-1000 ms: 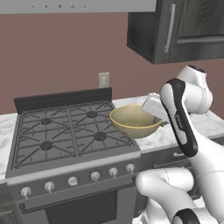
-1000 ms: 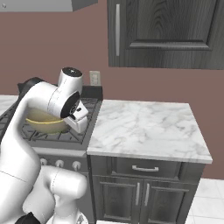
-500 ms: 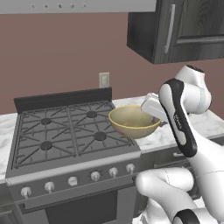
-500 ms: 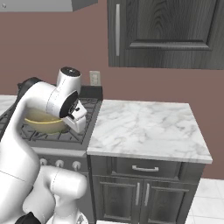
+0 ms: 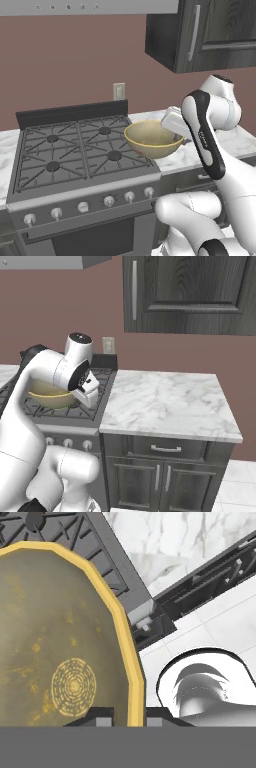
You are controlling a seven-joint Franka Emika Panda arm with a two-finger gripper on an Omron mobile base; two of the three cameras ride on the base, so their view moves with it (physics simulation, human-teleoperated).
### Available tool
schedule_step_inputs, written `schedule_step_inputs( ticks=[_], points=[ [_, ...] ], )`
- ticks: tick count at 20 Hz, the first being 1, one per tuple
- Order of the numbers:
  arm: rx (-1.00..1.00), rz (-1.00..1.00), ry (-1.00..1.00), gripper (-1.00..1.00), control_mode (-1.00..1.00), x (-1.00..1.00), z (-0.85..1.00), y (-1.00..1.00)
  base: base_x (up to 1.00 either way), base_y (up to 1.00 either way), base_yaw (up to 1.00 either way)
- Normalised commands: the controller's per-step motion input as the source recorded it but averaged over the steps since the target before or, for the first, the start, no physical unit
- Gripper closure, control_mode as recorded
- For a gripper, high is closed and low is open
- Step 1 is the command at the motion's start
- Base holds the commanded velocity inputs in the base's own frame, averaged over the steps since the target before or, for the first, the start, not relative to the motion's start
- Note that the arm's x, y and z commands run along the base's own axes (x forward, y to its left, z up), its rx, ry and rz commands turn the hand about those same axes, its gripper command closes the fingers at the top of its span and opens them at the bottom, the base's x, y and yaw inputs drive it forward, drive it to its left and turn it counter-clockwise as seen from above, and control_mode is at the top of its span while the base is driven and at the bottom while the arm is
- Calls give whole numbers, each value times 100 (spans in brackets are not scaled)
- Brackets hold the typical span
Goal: Pick the cup and bowl from the counter and place them on the counter next to the sink.
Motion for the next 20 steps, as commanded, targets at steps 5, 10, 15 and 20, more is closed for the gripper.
schedule_step_inputs(
  ticks=[5, 10, 15, 20],
  points=[
    [0, 0, 0, 100, 100, 0, 0, 0, -42, 11, 2],
    [0, 0, 0, 100, 100, 0, 0, 0, -85, 19, 6],
    [0, 0, 0, 100, 100, 0, 0, 0, 2, 3, 5],
    [0, 0, 0, 100, 100, 0, 0, 0, 16, 8, 36]
  ],
)
